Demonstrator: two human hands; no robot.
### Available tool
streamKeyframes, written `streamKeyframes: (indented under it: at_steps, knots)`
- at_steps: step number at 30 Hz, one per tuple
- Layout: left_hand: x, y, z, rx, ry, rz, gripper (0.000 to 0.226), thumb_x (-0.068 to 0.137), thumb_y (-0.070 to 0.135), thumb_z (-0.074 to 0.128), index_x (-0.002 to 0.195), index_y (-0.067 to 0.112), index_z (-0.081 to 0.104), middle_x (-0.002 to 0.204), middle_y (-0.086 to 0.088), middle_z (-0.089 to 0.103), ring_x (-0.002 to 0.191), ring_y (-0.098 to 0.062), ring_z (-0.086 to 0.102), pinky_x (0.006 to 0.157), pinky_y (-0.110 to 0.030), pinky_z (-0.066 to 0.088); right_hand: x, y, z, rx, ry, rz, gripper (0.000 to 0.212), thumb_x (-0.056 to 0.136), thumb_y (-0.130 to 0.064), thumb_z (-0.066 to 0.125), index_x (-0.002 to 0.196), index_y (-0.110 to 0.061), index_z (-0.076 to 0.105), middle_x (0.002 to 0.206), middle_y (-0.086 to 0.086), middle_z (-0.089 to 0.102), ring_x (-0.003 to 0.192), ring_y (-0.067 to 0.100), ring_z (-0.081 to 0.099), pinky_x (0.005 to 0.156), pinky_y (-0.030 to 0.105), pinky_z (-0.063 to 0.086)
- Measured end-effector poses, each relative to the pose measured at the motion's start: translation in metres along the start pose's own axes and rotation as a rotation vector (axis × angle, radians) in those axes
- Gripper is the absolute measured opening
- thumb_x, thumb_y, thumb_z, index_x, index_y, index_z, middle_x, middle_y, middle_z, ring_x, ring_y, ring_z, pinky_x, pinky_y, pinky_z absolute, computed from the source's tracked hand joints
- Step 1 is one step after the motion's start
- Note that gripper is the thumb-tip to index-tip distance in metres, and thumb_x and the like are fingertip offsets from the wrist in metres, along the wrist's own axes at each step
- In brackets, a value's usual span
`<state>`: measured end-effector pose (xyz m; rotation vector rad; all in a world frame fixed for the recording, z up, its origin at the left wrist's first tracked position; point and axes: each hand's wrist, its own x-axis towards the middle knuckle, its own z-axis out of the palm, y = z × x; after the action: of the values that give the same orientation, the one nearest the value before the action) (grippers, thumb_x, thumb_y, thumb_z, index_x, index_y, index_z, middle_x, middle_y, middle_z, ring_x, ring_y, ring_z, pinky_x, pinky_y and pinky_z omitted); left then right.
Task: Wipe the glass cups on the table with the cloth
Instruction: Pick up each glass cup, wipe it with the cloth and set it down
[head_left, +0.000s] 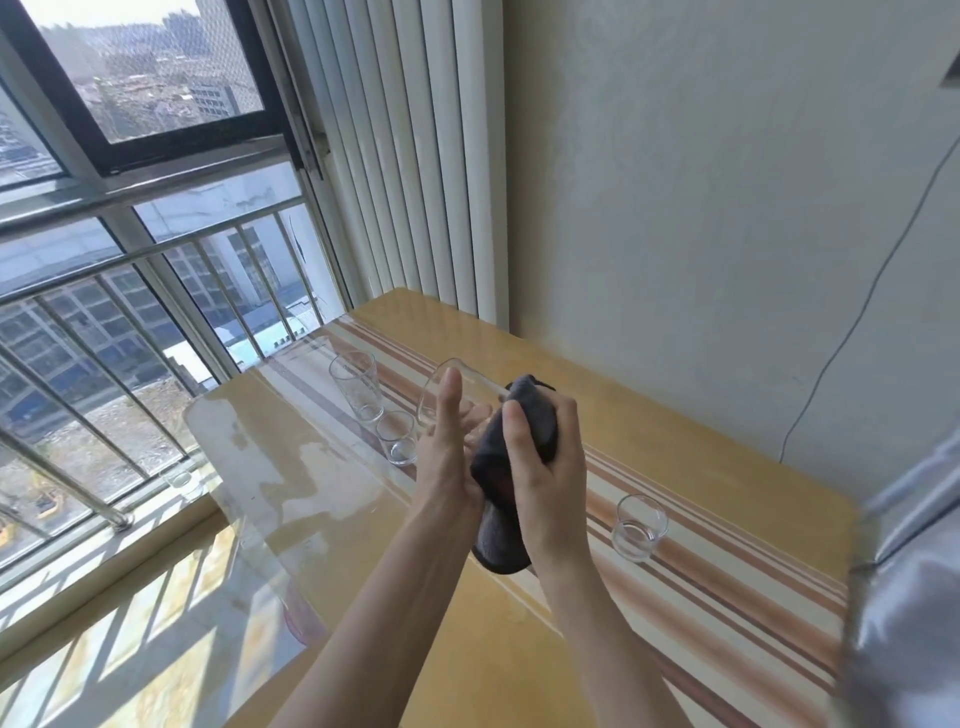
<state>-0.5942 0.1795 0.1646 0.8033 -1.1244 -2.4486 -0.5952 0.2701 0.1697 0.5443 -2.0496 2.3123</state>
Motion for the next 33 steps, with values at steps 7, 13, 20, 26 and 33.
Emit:
streamKeyframes:
  at_steps: [7,13,20,26,33]
  knots:
    - [-0.014,0.007,0.003,0.165,0.017,0.174,0.06,0.066,0.049,0.073,0.104,0.007,0.055,0.088,-0.001,0.063,0.076,-0.013,0.068,0.056,-0.022,0.054,0.008,0.005,-0.003,0.353,0.026,0.471,0.027,0.096,-0.047,0.044,0.098,-0.032,0.067,0.108,0.007,0.07,0.104,0.027,0.066,0.096,0.048,0.051]
    - [-0.007,-0.02,-0.011,0.622,-0.071,0.33,0.068,0.059,0.039,0.086,0.114,0.018,0.053,0.111,-0.002,0.059,0.1,-0.009,0.064,0.082,-0.023,0.052,-0.021,0.053,-0.033,0.052,0.169,0.4,0.037,0.1,-0.036,0.038,0.124,-0.017,0.059,0.117,-0.003,0.064,0.113,0.012,0.058,0.093,0.017,0.044]
    - [0.031,-0.106,-0.03,0.985,-0.149,0.207,0.061,0.067,0.024,0.084,0.116,0.026,0.046,0.112,0.005,0.056,0.114,-0.018,0.052,0.097,-0.036,0.043,-0.063,0.092,-0.096,-0.039,0.22,0.489,0.02,0.099,-0.029,0.042,0.094,-0.037,0.06,0.1,-0.013,0.067,0.102,-0.001,0.061,0.08,0.013,0.047]
    - [0.067,-0.173,-0.016,1.107,-0.239,0.072,0.064,0.07,0.012,0.078,0.124,0.015,0.042,0.127,-0.002,0.05,0.125,-0.022,0.046,0.089,-0.028,0.037,-0.08,0.123,-0.148,-0.133,0.312,0.618,0.018,0.098,-0.035,0.043,0.094,-0.04,0.06,0.104,-0.019,0.064,0.102,0.002,0.056,0.091,0.024,0.038]
    - [0.107,-0.206,0.003,1.265,-0.183,0.01,0.071,0.07,0.021,0.078,0.129,0.024,0.039,0.128,-0.011,0.033,0.11,-0.029,0.045,0.092,-0.035,0.041,-0.07,0.144,-0.179,-0.2,0.313,0.639,0.02,0.099,-0.031,0.044,0.097,-0.03,0.064,0.095,-0.009,0.069,0.093,0.005,0.063,0.076,0.021,0.044]
